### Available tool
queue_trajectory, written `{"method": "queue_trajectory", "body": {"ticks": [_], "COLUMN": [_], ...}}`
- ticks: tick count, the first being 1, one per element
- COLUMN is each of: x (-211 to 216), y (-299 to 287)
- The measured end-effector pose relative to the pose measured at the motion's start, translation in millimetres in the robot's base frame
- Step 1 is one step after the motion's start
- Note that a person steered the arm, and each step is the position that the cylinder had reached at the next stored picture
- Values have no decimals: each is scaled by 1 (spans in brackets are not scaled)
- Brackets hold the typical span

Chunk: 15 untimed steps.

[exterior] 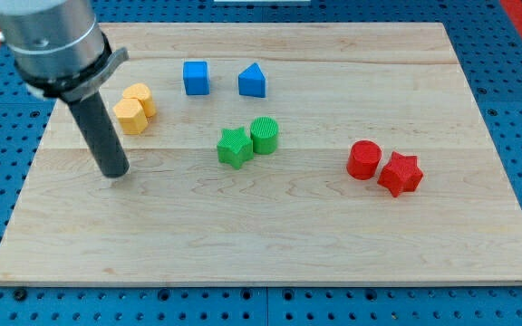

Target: Slightly move the yellow heart above the yellow hexagon

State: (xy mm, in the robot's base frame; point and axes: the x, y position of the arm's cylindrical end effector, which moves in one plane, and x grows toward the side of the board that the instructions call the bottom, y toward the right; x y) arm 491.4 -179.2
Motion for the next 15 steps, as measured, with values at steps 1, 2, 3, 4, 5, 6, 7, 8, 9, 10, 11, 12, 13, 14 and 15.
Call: {"method": "queue_trajectory", "body": {"ticks": [1, 2, 3, 4, 5, 6, 7, 8, 9, 10, 11, 12, 13, 14, 15], "x": [50, 85, 85, 85, 85, 85, 61, 47, 47, 43, 40, 31, -26, -59, -84], "y": [19, 32, 27, 27, 29, 34, 35, 35, 35, 35, 34, 31, 44, 54, 42]}}
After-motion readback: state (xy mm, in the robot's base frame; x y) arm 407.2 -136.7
